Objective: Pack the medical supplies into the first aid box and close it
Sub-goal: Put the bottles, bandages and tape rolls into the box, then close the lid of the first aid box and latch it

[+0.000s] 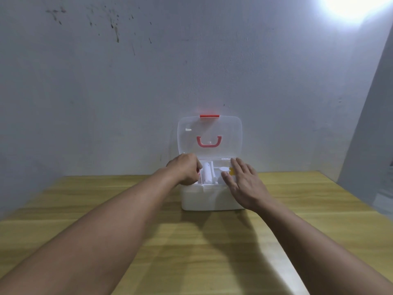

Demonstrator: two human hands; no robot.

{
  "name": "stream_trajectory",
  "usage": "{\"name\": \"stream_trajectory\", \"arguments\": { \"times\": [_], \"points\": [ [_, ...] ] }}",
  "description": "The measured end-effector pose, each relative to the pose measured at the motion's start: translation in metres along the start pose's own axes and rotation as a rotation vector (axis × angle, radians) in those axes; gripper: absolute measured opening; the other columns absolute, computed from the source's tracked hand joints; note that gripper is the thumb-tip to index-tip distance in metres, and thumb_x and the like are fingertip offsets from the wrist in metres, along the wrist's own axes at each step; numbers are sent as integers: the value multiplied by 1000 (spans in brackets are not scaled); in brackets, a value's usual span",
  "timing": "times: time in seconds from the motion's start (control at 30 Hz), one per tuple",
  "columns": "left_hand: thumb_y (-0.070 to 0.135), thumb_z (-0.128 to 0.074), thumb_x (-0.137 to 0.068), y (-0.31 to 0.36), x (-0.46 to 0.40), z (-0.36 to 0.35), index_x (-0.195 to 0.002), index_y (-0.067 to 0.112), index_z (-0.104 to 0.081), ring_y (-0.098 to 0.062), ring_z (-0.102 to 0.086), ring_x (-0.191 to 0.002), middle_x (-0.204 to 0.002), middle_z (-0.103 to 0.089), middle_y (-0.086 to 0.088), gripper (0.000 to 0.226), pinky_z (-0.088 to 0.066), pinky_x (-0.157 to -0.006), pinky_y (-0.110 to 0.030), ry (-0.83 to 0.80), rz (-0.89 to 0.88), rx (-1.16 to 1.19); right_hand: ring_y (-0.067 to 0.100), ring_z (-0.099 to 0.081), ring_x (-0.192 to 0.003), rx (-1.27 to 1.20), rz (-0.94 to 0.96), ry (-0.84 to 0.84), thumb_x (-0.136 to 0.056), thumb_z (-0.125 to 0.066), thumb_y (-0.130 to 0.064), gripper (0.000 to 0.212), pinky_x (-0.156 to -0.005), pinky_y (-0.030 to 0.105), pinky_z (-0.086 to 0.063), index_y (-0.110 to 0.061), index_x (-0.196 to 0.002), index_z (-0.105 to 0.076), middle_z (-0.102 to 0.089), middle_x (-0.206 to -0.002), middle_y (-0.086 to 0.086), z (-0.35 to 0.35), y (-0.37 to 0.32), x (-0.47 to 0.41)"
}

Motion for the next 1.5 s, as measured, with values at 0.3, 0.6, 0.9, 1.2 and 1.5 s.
{"name": "stream_trajectory", "arguments": {
  "times": [0.3,0.6,0.9,1.2,1.5],
  "points": [
    [3,-49,-74,-6,-4,-4,-80,21,-58,-29,-52,-78,-81,-53,-9,21,-43,-69,-34,31,0,155,21,-5,-150,-4,-11,-9,-95,-19,-61,72,-120,36,-9,-21,-154,-10,-8,-163,-1,-2,2,0],
    [32,-14,-104,-5,28,-35,-154,11,-15,-14,-2,-150,-164,-6,-2,54,-2,-120,-48,-155,-130,-103,20,-4,-150,1,-4,-20,-96,-17,-59,71,-122,35,-7,-19,-154,-8,-6,-163,1,-2,1,1],
    [36,-32,-95,-36,-5,34,-82,11,-48,-34,-53,-94,-99,-58,-16,32,-39,-80,-37,332,66,484,19,0,-150,-55,-21,2,-96,-19,-60,73,-120,34,-6,-20,-154,-2,3,-163,-1,0,2,3],
    [41,-41,-94,-44,-64,61,-144,6,-34,-31,-38,-136,-152,-35,-13,61,-32,-109,-38,350,219,668,13,3,-150,-73,4,8,-97,-20,-54,71,-122,33,-4,-15,-154,-6,0,-163,0,-2,6,-1],
    [50,-40,-80,-42,-55,63,-99,8,-60,-28,-57,-98,-106,-63,-8,51,-44,-88,-38,469,191,879,11,-3,-149,-246,-10,-36,-100,-23,-48,64,-121,31,-5,-16,-154,-10,-7,-163,-2,6,3,2]
  ]
}}
Point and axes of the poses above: each hand's wrist, its own x-axis away from the middle knuckle, its own z-axis out of the back of the hand, y = z × x, the point moved 8 cm from there along -x, towards the middle knuckle
